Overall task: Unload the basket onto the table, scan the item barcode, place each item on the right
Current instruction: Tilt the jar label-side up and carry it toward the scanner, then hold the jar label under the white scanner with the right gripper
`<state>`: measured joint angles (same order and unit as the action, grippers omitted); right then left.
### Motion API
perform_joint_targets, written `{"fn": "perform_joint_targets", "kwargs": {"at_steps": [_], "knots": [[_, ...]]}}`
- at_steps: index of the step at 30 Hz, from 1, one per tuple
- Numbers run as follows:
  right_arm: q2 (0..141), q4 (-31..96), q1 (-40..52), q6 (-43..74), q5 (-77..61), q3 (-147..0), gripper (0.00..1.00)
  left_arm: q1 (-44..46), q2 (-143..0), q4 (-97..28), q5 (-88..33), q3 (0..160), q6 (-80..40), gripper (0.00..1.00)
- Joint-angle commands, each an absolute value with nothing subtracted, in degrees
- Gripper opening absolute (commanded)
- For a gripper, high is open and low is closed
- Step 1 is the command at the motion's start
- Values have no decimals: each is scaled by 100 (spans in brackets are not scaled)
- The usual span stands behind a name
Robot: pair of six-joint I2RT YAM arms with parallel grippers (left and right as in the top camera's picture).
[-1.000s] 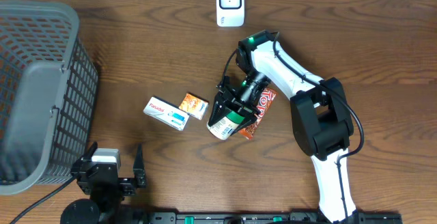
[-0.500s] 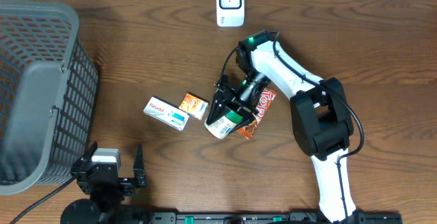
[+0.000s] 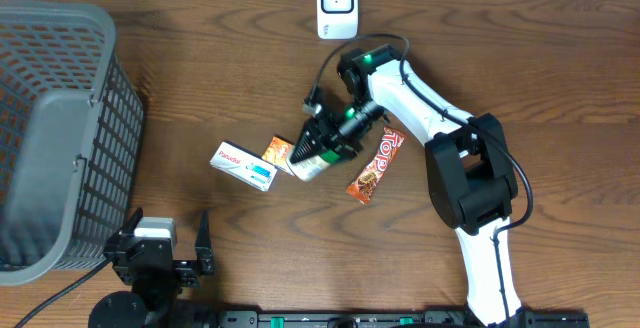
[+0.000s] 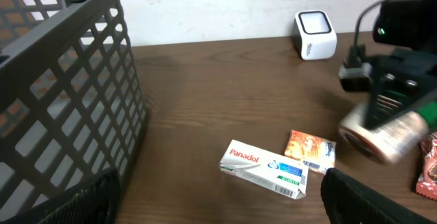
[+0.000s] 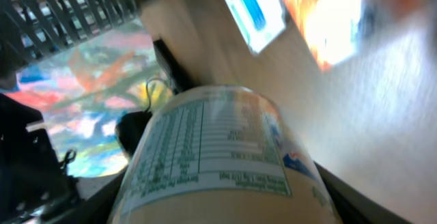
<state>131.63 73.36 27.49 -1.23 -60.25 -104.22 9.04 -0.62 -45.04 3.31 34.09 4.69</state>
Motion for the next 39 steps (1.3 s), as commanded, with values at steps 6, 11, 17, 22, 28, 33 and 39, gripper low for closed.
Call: {"fn": "perform_joint_targets", "kwargs": {"at_steps": [6, 11, 17, 22, 28, 33, 39], "knots": [[13157, 5004, 2696, 1216, -6307, -11076, 55, 880, -23, -4499, 318, 3398, 458, 93], [13157, 4584, 2606, 1559, -4648, -11963, 50, 880, -23, -4499, 318, 3398, 458, 93], [13157, 4532, 2547, 1037, -3024, -12838, 51, 880, -23, -4499, 318, 3398, 458, 93], [13159, 3924, 2547, 886, -1616, -12903, 52, 880, -23, -4499, 318, 3398, 458, 93], [13168, 3212, 2547, 648, -631, -12831, 50, 880, -23, -4499, 318, 3398, 458, 93], [13319, 2471, 2547, 510, 21, -12818, 49, 880, -23, -4499, 318, 3398, 458, 93], [13756, 1647, 2530, 504, 617, -12818, 46, 880, -23, -4499, 318, 3398, 458, 93]]}}
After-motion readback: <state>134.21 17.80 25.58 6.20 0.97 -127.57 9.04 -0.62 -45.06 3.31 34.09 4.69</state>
